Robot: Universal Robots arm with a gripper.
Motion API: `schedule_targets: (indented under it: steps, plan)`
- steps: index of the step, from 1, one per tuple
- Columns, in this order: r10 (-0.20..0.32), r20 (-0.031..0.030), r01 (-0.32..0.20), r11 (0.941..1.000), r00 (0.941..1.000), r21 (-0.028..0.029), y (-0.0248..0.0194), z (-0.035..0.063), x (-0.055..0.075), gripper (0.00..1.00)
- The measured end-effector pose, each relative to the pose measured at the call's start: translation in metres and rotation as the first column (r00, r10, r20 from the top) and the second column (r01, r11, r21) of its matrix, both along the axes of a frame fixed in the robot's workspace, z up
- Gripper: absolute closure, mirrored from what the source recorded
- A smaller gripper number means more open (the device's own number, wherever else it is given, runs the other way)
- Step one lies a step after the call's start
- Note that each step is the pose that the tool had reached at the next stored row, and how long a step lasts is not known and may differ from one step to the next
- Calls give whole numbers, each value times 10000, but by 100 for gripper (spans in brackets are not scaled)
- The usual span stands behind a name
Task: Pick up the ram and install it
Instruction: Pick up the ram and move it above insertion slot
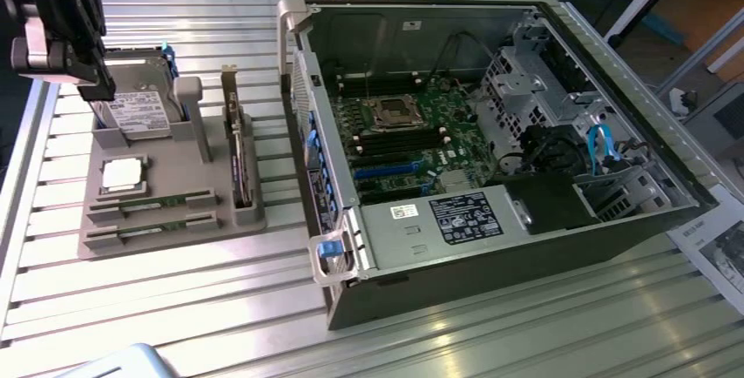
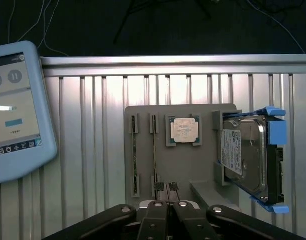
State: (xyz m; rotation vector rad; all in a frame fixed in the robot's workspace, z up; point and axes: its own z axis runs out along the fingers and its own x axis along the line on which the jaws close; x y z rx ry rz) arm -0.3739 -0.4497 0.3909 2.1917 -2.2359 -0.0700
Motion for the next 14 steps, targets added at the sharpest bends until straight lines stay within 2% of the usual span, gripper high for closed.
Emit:
schedule_targets:
  steps: [7,14]
  plan:
    - [-1,-1,1,10000,10000,-1,-1,-5,0,90]
    - [0,0,0,10000,10000,0,-13,-112,0,90]
